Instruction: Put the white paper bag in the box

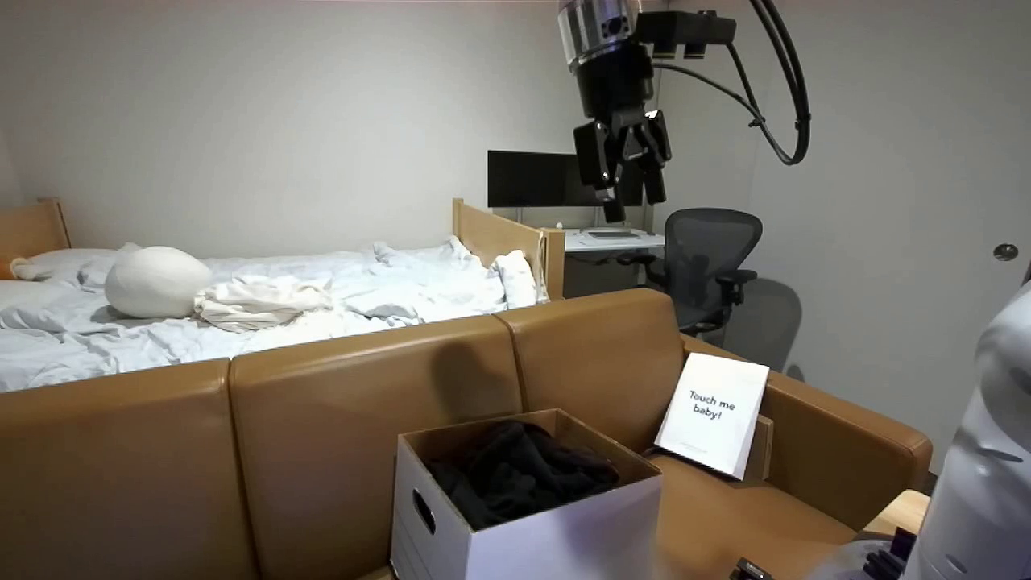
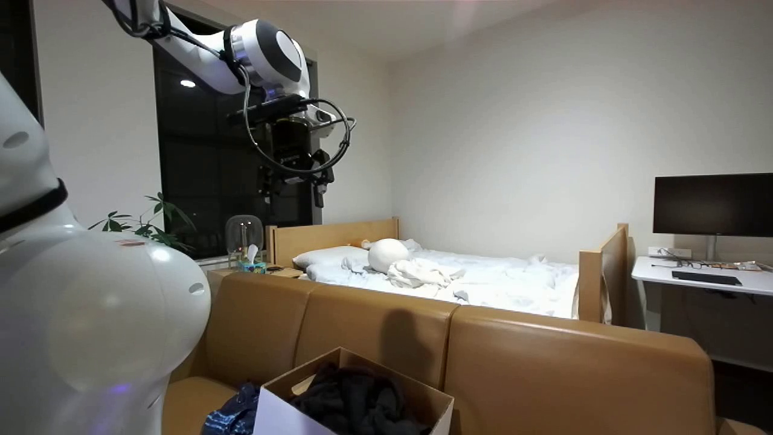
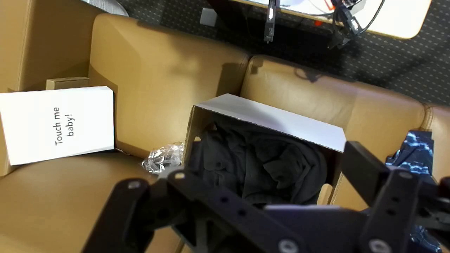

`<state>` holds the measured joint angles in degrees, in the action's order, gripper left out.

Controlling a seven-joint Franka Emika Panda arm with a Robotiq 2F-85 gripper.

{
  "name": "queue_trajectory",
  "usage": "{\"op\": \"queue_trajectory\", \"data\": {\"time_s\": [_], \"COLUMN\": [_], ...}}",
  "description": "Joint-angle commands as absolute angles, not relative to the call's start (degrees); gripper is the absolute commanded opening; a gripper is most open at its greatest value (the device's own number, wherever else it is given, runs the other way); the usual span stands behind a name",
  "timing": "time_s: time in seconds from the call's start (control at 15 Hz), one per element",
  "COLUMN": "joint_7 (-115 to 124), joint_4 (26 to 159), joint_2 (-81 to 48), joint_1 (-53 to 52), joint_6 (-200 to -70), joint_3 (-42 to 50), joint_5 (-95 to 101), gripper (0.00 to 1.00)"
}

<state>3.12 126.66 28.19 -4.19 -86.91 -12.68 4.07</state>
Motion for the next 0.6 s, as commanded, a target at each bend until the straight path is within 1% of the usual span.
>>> {"op": "queue_trajectory", "data": {"time_s": [0.0, 0.33, 0.53], "joint_7": [3.7, 4.5, 10.5], "joint_4": [126.5, 127.0, 126.8], "joint_2": [28.0, 28.8, 29.2], "joint_1": [-5.7, -5.9, -3.9], "joint_6": [-86.7, -87.1, -90.2], "joint_3": [-11.5, -10.9, -9.9], "joint_5": [4.5, 3.9, 2.9], "gripper": [1.00, 1.00, 1.00]}}
